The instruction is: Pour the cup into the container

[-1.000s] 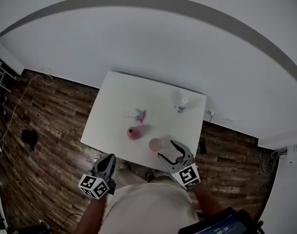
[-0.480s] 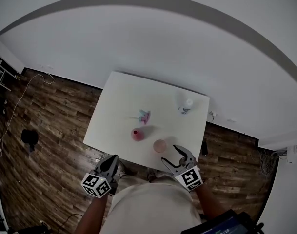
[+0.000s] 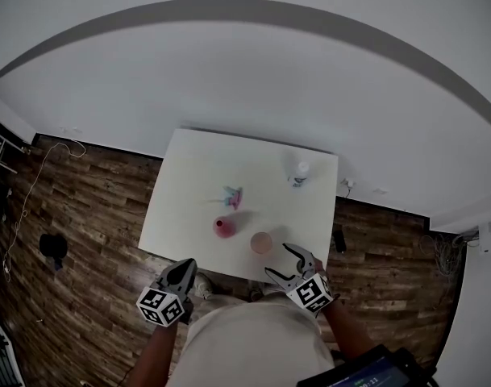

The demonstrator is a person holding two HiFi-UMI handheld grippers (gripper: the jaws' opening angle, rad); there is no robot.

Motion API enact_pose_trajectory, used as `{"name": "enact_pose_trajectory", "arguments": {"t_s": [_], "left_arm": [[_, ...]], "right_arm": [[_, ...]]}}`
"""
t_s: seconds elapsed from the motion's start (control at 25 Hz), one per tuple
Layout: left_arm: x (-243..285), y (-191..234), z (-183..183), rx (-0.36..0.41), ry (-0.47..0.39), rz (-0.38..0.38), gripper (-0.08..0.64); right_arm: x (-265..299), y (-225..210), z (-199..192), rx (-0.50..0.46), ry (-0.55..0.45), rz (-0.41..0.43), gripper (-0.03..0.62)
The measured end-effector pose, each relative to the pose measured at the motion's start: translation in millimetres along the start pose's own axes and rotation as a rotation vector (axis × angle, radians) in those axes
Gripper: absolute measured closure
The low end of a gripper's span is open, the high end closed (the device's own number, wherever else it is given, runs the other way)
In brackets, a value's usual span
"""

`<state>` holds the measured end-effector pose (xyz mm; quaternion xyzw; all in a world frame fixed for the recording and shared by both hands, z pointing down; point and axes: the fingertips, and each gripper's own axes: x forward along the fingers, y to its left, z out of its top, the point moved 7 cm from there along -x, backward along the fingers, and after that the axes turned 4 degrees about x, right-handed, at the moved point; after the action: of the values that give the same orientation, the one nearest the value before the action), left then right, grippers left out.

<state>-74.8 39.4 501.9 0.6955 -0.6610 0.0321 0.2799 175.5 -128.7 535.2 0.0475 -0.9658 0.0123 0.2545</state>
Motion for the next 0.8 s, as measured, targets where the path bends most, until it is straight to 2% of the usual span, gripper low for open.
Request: {"name": "enact_pose_trajectory", "arguments": {"t_s": [0.48, 0.8], "left_arm": [[18.3, -25.4, -22.3, 0.02, 0.066, -0.012, 0.549], [18.9, -30.3, -30.3, 0.007, 0.081, -0.003, 0.549]], "right_arm": [[6.4, -10.7, -40.7, 0.026, 0.054, 0.044, 0.258], [24.2, -8.5, -61.6, -0.001, 0.098, 0.042, 0.258]]}}
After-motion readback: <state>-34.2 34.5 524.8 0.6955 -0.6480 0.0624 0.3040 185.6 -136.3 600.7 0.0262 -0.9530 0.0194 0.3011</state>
